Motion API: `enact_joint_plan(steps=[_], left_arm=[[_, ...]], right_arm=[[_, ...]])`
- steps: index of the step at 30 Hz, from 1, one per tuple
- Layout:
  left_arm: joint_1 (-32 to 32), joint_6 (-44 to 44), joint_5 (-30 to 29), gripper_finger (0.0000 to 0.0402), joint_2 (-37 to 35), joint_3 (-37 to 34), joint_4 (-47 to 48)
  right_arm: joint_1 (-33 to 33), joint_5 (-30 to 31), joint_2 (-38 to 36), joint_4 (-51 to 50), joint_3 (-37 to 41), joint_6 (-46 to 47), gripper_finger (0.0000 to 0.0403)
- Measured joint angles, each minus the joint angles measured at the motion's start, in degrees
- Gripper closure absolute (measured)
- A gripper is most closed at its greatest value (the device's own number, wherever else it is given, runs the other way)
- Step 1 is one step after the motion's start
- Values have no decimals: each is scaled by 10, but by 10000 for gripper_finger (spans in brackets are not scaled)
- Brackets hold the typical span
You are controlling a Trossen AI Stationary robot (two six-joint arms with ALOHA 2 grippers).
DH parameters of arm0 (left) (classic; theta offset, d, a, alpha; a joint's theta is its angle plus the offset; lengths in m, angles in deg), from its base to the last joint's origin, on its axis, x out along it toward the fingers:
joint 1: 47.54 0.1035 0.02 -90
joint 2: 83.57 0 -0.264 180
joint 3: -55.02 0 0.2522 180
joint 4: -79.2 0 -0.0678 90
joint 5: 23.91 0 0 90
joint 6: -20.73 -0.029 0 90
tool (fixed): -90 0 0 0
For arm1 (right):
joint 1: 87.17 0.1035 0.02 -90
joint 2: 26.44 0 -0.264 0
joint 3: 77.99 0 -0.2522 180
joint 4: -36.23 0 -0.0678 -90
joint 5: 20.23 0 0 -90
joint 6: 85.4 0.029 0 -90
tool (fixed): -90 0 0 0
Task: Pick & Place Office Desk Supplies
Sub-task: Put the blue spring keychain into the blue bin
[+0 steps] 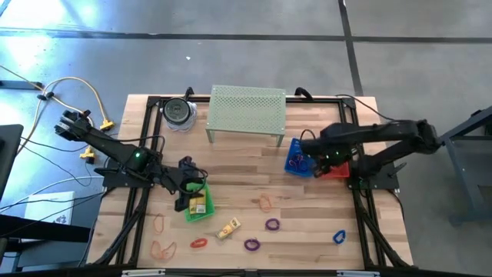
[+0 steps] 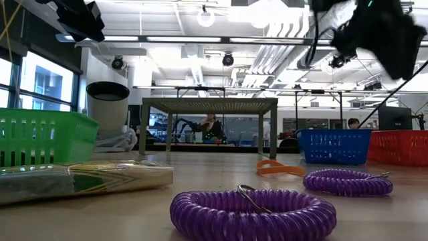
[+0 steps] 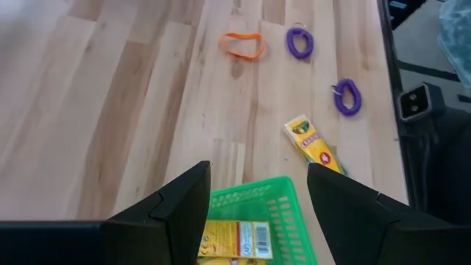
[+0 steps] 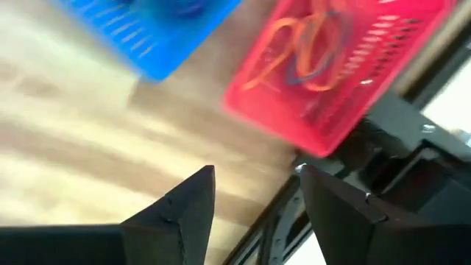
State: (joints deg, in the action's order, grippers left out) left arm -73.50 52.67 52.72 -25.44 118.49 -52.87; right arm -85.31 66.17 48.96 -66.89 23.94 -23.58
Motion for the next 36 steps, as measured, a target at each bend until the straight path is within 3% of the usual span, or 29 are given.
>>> enact_joint_plan(steps=[9,11,15,20,28,36], left_arm=[[0,0,-4,181,0,0,-19],[0,1,-4,181,0,0,-33],[0,2,-4,181,0,0,-56],[0,2,-4,181,1,0,-77],[0,18,1,181,1,0,-79],[0,35,2,181,1,0,-79]], right_arm=[[206,-171,-18,48,-3,142,211],[249,-174,-13,91,-3,173,211],[331,-124,2,183,-3,215,211],[412,-78,48,215,-3,235,211],[494,-56,144,223,-3,91,211],[518,-50,234,226,-3,-36,216]])
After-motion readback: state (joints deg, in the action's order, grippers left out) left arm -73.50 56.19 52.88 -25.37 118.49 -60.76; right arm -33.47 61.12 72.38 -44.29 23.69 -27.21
